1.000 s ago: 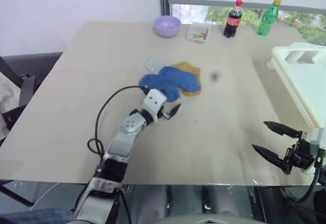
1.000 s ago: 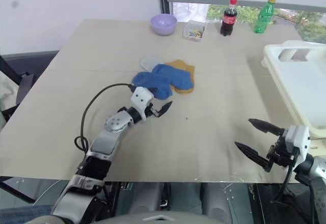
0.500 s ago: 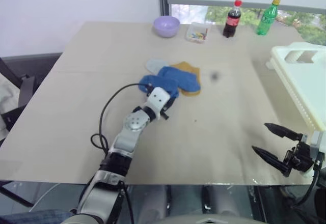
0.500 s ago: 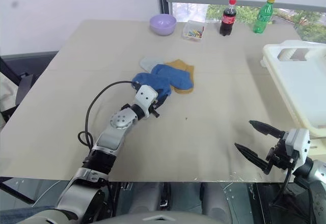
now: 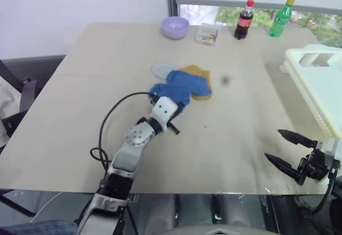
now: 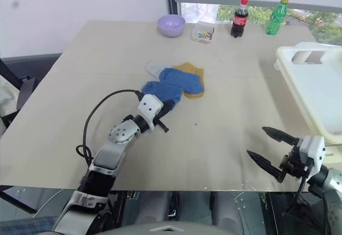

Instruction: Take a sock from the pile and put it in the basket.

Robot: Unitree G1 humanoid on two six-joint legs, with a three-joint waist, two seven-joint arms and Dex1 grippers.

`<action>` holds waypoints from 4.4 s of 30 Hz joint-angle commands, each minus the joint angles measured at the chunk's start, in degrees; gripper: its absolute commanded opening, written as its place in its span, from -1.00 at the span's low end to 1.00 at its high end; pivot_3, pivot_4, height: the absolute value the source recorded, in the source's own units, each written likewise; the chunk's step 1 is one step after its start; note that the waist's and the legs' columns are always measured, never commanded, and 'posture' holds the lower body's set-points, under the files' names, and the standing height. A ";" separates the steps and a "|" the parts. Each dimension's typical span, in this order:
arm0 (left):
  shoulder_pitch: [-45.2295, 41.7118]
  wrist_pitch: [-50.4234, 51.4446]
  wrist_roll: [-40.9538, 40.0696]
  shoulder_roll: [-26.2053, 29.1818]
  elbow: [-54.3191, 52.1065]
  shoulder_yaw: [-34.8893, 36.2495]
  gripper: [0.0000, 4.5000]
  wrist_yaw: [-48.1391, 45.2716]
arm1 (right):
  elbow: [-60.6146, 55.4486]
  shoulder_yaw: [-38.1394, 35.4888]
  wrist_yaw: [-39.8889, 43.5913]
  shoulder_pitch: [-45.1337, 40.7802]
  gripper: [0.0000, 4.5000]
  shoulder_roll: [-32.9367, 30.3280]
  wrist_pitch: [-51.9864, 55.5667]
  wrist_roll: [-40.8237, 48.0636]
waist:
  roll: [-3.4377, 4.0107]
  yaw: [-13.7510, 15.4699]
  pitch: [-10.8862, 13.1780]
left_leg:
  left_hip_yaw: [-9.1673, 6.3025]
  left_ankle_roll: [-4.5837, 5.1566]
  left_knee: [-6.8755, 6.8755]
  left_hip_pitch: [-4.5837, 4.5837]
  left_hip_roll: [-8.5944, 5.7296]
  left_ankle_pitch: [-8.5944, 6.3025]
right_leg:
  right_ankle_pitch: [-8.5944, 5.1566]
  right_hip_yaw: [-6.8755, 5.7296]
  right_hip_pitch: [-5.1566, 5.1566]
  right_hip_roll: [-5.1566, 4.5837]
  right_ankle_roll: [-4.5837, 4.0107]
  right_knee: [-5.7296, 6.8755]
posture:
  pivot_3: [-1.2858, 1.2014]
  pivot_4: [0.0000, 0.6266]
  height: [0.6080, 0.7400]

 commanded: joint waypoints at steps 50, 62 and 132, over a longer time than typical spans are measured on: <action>-12.10 15.71 -9.81 2.12 10.54 -4.46 0.34 -12.58 | -11.60 22.47 -30.74 -13.72 -0.98 -8.31 46.62 3.37 | -0.17 -0.08 -0.02 | -0.12 0.01 0.15 -0.03 -0.03 0.01 | -0.02 0.06 -0.04 0.10 -0.03 0.13 | 0.03 -0.52 0.84; -0.61 30.92 -14.92 20.36 -14.71 -5.02 0.34 -22.69 | 4.83 28.49 -10.70 -23.52 -0.98 -17.01 20.43 -13.51 | -0.30 -0.04 -0.13 | -0.05 0.01 0.16 0.03 0.01 0.01 | -0.14 0.08 -0.02 0.02 0.19 0.10 | 0.03 -0.52 0.84; -4.59 39.03 -30.87 11.06 -10.17 -1.56 0.34 -22.54 | 5.90 26.38 -5.67 -37.50 0.31 -7.25 48.42 -5.44 | -0.35 -0.12 0.03 | -0.15 -0.13 0.04 -0.04 0.01 0.10 | 0.11 0.11 -0.04 0.21 -0.04 0.02 | 0.03 -0.52 0.84</action>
